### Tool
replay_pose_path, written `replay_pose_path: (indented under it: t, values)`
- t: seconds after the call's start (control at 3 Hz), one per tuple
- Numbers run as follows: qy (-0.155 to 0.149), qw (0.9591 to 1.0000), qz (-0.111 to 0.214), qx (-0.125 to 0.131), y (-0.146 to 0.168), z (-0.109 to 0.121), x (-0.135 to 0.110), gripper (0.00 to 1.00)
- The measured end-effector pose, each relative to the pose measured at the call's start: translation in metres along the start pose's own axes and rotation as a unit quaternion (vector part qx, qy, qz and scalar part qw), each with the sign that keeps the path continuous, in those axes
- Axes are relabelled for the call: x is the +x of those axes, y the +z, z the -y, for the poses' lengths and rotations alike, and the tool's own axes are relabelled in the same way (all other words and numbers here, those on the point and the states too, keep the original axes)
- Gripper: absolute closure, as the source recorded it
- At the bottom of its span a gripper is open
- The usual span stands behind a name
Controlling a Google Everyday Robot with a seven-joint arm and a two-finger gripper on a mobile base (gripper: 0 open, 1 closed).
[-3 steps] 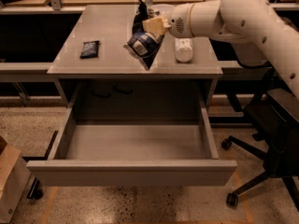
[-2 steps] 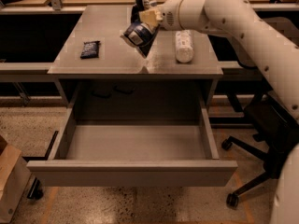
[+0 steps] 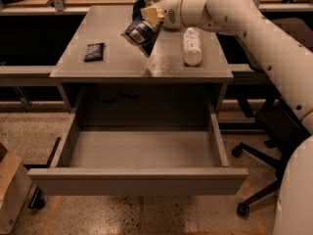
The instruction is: Pick blue chip bag from top drawer and place on counter
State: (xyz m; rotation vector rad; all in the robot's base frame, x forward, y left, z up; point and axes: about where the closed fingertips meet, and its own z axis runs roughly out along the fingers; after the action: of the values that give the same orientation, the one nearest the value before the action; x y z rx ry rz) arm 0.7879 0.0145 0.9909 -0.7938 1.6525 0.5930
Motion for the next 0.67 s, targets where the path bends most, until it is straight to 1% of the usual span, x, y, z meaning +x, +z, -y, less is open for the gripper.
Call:
replay_pose_path:
  t: [0.33,0.67]
  values:
    - [0.000,1.0000,-0.001,-0.002,0.0018,-0.0015,0.0008,0.15]
    - [0.001,1.0000,-0.001,-0.004,0.0042,-0.0035,0.0014,0.00]
